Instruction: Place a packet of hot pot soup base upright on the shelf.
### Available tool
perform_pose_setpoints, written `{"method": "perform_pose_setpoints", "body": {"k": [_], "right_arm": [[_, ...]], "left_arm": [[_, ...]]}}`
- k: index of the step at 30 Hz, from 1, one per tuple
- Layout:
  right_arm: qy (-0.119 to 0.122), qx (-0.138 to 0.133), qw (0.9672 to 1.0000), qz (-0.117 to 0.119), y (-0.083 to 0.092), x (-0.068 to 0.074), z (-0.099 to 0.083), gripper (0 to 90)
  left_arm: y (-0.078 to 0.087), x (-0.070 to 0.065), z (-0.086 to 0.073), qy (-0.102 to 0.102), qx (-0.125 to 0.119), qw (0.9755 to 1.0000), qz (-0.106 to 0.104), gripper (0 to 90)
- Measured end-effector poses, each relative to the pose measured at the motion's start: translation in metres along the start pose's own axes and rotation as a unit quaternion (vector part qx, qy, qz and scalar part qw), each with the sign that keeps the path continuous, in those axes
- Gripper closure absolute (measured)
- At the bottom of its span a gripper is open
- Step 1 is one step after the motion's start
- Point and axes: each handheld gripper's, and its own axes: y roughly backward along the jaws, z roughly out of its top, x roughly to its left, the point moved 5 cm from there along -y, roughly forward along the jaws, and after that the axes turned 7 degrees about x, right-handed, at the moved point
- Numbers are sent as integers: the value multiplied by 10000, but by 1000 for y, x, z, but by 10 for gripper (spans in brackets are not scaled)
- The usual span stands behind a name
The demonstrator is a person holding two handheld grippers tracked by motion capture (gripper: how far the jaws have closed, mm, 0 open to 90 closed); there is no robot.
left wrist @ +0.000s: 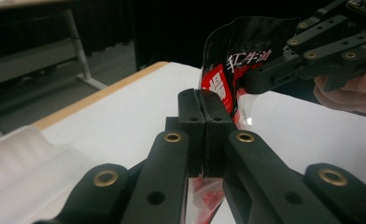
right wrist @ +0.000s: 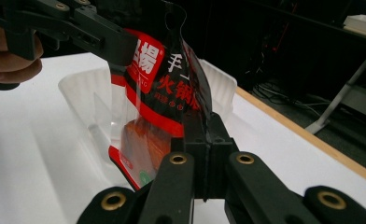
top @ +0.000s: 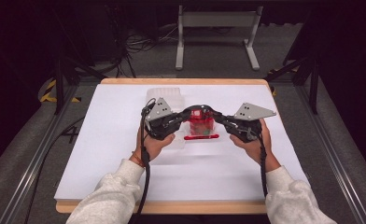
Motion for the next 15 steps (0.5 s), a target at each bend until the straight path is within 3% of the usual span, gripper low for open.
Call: {"method": "perform_pose_setpoints", "body": {"k": [8,15], "right_arm": [[157,-82,9998,-131,-15,2,28,900],[117,-144,9997,-143,-32,5,44,900]], "left_arm": [[16,19,6,127,-199,9995,200,888],[25,34,7,202,-266,9988,351,890]]}}
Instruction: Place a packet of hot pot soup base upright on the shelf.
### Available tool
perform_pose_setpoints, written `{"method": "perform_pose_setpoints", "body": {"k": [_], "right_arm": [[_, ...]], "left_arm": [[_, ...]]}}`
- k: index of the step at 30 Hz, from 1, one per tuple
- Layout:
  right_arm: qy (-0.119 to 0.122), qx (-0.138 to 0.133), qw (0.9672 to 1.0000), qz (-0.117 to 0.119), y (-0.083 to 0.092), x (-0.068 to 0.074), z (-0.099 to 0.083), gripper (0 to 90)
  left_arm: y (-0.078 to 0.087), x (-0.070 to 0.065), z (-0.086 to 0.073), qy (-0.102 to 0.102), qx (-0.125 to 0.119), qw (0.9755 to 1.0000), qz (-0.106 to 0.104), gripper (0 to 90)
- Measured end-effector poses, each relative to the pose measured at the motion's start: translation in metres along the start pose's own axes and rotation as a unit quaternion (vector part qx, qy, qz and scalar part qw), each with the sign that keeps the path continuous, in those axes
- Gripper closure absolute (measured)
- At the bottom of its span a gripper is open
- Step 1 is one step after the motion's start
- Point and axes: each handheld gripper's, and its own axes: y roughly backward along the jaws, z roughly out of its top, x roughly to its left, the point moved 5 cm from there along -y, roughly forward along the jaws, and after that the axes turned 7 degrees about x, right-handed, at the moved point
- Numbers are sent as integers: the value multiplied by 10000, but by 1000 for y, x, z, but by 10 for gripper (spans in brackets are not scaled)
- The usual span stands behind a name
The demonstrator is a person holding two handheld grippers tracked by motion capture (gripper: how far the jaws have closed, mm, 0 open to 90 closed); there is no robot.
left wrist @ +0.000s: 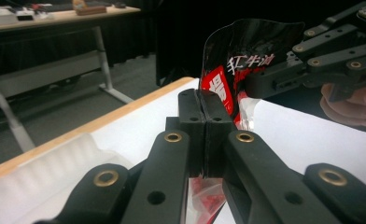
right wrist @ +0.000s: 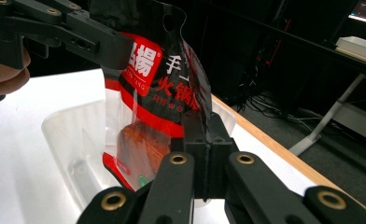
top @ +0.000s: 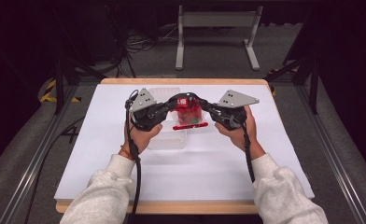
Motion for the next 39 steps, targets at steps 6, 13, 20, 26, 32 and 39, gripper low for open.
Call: {"method": "perform_pose_setpoints", "body": {"k": [6,13,20,26,32,39], "right_arm": [[-71,10,9999,98,-19,7,5,900],[-103,41,9998,194,-41,16,8,900],[-94,200,9993,311,-61,26,3,900],[-105,231,9989,397,-70,34,1,900],[-76,318,9986,421,-78,38,-4,900],[-58,452,9979,454,-86,42,-13,900]], "left_arm": [[4,18,-3,69,-14,9999,140,887],[9,35,-12,198,-3,9994,274,887],[10,42,-24,246,50,9992,324,887],[12,46,-28,281,25,9992,288,887],[10,51,-37,355,49,9990,260,880],[5,54,-52,406,229,9985,273,878]]}}
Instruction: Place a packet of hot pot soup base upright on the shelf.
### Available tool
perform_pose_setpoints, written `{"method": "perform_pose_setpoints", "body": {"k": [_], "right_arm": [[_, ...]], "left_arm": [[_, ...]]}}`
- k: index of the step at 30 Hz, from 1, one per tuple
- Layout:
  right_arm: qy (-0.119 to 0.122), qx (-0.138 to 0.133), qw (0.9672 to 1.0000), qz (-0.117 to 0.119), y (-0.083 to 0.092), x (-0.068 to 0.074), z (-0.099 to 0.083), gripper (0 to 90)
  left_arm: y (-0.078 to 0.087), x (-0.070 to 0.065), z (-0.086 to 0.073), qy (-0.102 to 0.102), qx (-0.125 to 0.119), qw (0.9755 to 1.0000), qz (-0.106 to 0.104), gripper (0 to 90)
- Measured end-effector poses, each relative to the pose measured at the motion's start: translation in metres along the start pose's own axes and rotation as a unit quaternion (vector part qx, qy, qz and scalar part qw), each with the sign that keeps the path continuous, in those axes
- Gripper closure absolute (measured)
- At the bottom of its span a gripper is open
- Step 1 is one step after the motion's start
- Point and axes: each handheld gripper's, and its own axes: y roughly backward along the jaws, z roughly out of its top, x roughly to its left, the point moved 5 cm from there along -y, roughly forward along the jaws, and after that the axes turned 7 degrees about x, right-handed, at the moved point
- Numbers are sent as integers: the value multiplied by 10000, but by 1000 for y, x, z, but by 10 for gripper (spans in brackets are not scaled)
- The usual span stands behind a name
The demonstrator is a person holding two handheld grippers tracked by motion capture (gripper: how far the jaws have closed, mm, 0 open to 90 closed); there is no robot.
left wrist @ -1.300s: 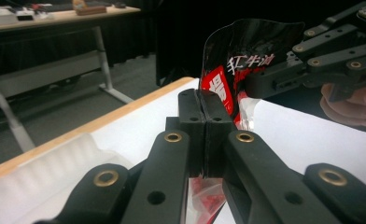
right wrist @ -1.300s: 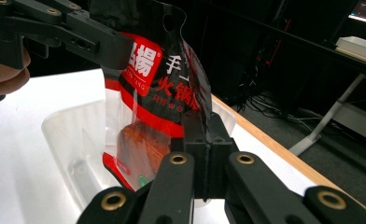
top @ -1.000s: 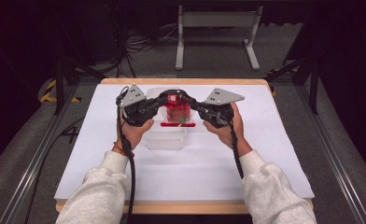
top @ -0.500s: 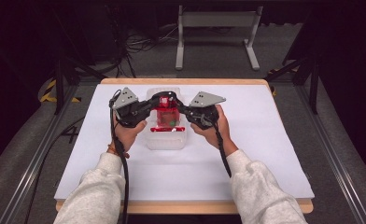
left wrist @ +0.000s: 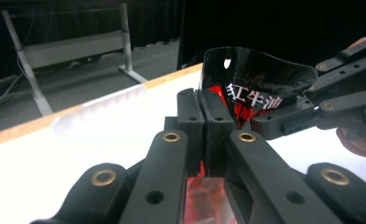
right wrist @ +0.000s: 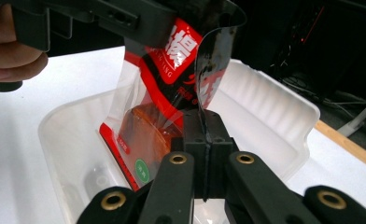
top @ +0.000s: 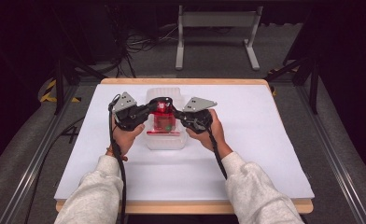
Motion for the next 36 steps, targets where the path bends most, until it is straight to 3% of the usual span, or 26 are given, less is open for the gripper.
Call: {"method": "perform_pose_setpoints", "body": {"k": [12,23,30,36], "right_arm": [[-174,130,9997,138,-12,4,-19,900],[-252,177,9994,167,-16,4,-27,900],[-229,212,9994,151,-17,6,-28,898],[-264,264,9991,179,-17,4,-30,894]], "left_arm": [[-8,2,-21,33,300,9995,-17,878],[-11,3,-34,40,421,9991,74,871],[-10,2,-38,-177,480,9986,165,863],[-9,3,-41,-219,541,9981,218,838]]}}
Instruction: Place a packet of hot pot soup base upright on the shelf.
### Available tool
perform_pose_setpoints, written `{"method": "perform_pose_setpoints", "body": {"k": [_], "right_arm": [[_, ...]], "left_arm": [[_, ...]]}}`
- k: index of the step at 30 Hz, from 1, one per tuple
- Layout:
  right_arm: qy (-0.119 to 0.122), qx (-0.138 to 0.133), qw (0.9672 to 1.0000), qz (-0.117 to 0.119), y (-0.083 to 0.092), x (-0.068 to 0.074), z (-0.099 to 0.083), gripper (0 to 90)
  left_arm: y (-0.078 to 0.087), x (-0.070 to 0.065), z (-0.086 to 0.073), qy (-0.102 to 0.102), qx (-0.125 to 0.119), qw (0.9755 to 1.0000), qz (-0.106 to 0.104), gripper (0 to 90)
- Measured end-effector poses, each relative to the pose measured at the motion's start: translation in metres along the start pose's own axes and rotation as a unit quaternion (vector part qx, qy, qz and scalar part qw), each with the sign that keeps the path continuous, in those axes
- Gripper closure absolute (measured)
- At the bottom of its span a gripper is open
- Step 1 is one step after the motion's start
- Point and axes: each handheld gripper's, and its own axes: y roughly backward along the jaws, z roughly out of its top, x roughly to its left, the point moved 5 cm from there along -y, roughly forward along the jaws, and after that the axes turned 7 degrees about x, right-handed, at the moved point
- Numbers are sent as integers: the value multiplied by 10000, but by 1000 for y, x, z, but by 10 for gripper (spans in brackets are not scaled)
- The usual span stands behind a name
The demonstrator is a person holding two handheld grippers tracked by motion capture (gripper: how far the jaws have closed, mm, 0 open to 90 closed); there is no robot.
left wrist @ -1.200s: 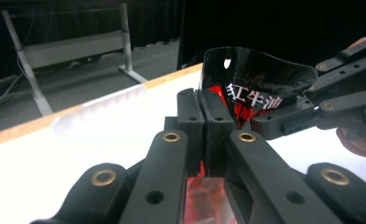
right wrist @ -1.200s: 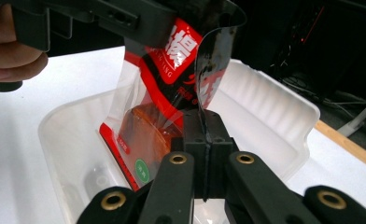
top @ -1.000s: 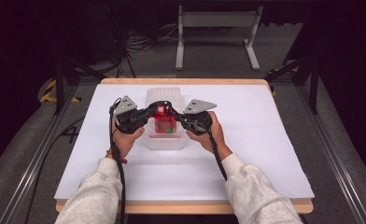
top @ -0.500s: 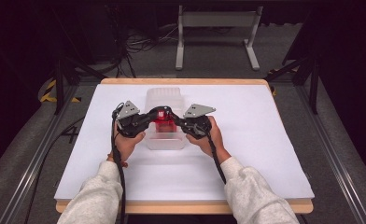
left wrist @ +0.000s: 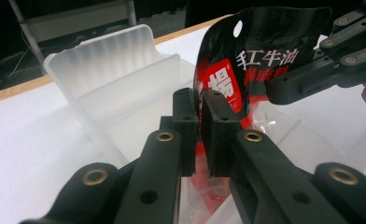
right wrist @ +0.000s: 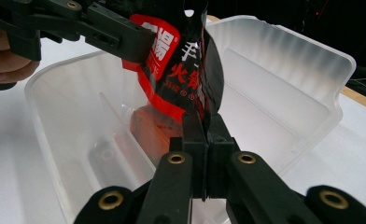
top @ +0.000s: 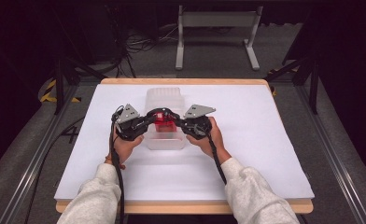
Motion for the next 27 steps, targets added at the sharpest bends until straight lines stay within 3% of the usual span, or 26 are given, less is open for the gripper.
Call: {"method": "perform_pose_setpoints", "body": {"k": [7,27], "right_arm": [[29,54,10000,-79,-1,0,-2,886],[144,134,9997,-152,7,0,2,839]], "left_arm": [[-1,1,-3,52,19,10000,6,811],[11,-3,10,-187,32,9997,158,769]]}}
